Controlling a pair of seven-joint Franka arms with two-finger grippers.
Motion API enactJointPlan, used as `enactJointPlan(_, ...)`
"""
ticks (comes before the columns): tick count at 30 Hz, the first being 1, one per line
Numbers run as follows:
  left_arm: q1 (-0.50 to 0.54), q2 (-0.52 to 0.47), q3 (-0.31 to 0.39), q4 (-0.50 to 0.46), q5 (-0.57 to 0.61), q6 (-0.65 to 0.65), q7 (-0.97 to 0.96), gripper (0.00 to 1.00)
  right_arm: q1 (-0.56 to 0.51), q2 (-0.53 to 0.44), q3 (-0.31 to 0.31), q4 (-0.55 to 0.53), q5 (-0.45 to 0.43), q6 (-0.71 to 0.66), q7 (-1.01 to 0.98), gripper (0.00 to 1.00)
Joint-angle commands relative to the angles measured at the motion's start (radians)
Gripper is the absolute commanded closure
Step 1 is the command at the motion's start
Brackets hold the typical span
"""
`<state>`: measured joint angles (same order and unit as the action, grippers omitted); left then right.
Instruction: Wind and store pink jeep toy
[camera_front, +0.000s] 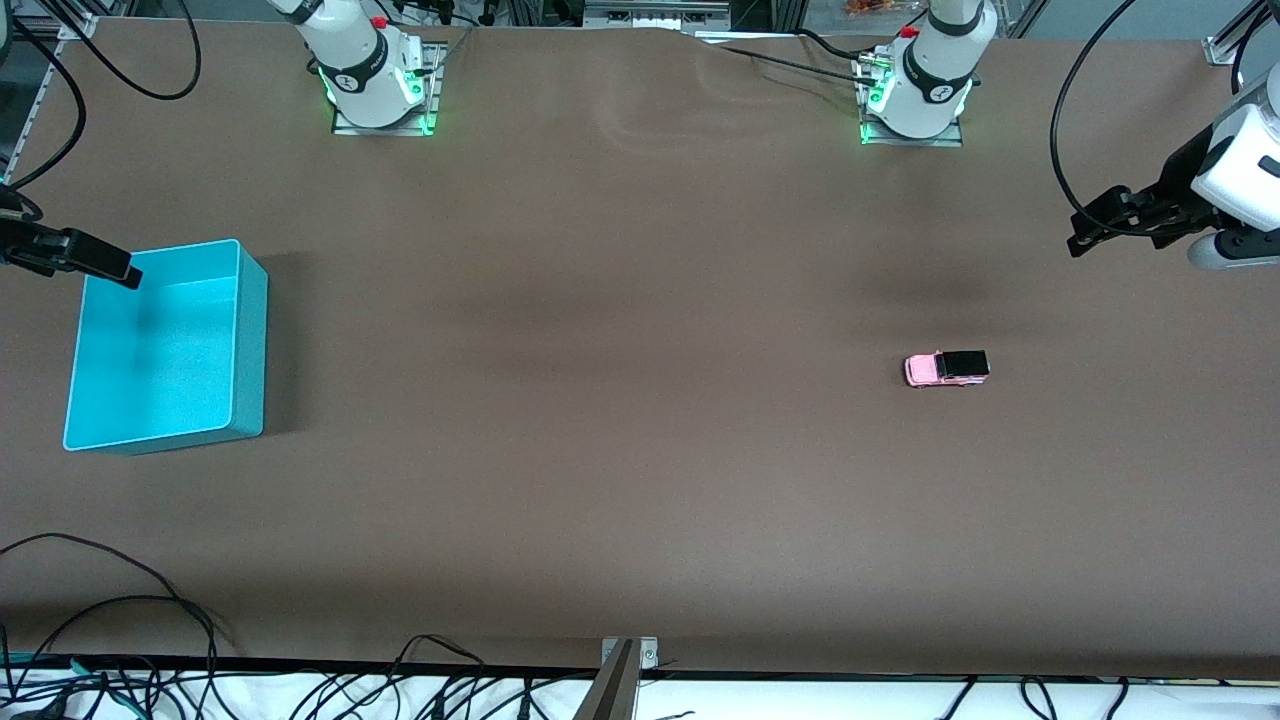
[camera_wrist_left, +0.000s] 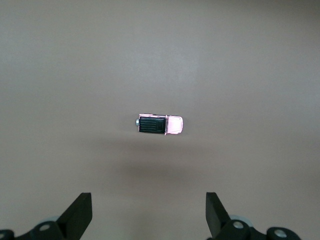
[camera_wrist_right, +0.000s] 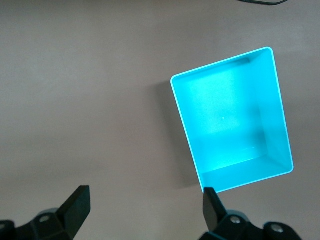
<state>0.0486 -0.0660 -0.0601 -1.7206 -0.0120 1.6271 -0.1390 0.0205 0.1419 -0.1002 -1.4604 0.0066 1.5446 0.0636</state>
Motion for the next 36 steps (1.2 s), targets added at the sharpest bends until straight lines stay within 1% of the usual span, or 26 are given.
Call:
enactJointPlan(1,-0.007,0.04,-0.007,0.032,-0.014,-0.006,-0.004,0.0,-0.002,-0.004,-0.003,0.017,0.003,-0.02,-0.013,0.0)
enactJointPlan(5,0.004,0.04,-0.006,0.035,-0.025,-0.009,0.007,0.0,-0.002,-0.004,-0.003,0.017,0.003,-0.02,-0.013,0.0)
enactJointPlan(8,0.013,0.041,-0.001,0.033,-0.068,-0.01,0.007,0.0,-0.002,-0.004,-0.003,0.015,0.003,-0.02,-0.013,0.0)
enactJointPlan(21,0.022,0.064,-0.001,0.015,-0.066,-0.012,0.007,0.0,-0.002,-0.004,-0.001,0.017,0.003,-0.018,-0.01,0.0)
enactJointPlan(26,0.016,0.069,-0.001,-0.007,-0.065,-0.004,-0.005,0.0,-0.002,-0.004,-0.003,0.015,0.004,-0.02,-0.013,0.0)
enactJointPlan(28,0.016,0.069,-0.001,-0.031,-0.066,0.019,-0.007,0.0,-0.002,-0.004,-0.003,0.015,0.003,-0.018,-0.013,0.0)
enactJointPlan(32,0.016,0.067,-0.001,-0.109,-0.065,0.125,-0.007,0.0,-0.002,-0.004,-0.003,0.015,0.003,-0.018,-0.013,0.0)
enactJointPlan(36,0.016,0.071,-0.001,-0.158,-0.065,0.186,-0.005,0.0,-0.002,-0.004,-0.004,0.017,0.003,-0.018,-0.013,0.0)
